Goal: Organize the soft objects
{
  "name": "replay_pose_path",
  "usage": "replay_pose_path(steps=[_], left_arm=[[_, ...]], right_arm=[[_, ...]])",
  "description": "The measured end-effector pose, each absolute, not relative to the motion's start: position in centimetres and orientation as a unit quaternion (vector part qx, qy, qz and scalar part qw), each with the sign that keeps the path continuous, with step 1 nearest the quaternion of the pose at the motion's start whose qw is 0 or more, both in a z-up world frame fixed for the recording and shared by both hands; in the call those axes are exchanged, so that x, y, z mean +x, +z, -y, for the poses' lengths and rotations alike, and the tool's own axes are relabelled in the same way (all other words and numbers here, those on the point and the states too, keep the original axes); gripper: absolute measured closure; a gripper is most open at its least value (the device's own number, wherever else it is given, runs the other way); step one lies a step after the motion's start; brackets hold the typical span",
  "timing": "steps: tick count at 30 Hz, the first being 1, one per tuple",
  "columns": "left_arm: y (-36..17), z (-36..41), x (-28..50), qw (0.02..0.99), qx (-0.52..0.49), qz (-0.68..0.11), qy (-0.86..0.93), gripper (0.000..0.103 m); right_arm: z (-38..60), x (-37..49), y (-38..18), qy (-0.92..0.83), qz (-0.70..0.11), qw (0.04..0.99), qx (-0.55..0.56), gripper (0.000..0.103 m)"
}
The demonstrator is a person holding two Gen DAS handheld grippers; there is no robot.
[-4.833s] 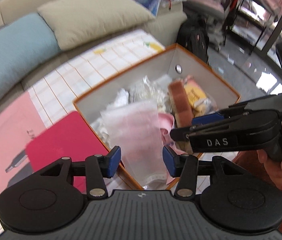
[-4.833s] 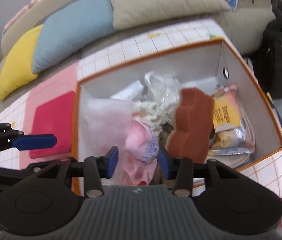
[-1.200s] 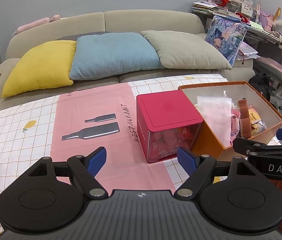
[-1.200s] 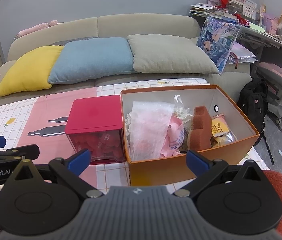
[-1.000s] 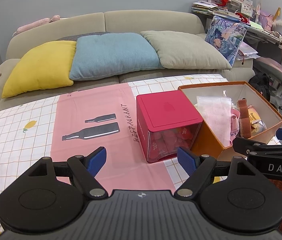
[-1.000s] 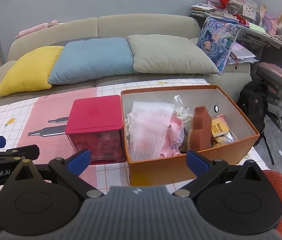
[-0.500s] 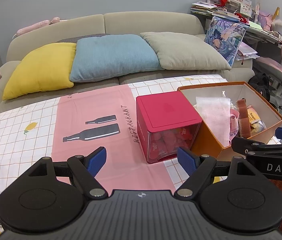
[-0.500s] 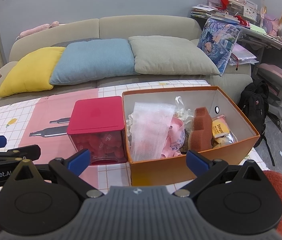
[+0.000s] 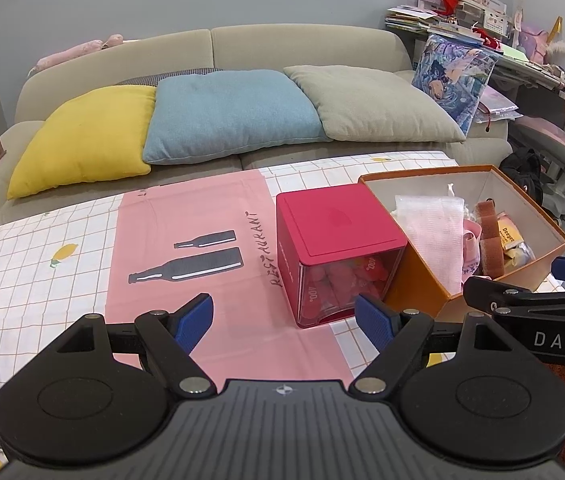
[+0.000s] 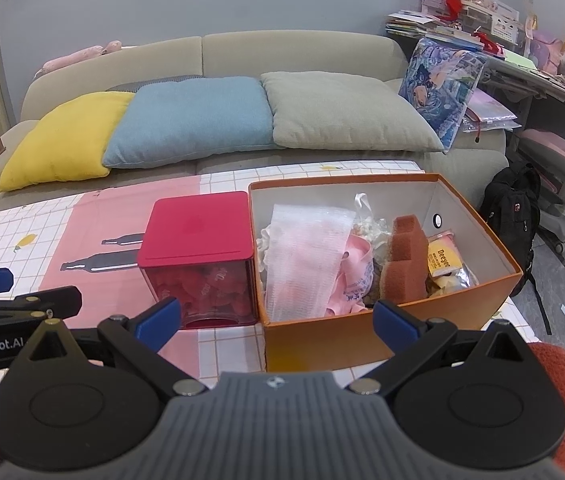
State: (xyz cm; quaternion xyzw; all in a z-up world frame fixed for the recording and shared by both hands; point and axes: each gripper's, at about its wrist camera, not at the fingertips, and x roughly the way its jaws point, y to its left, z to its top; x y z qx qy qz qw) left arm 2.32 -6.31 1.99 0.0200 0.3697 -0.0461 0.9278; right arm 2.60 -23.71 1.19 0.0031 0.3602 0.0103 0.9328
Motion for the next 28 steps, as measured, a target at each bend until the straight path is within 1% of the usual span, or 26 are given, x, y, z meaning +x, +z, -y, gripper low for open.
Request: replay_pose_path(steps=[28], left_arm=[[1.59,6.02,2.17,0.928,0.015,-0.370,-0.046,0.009]], right_arm=[[23.72,2.87,0.61,0.016,-0.372,0.928,0.003,0.003]])
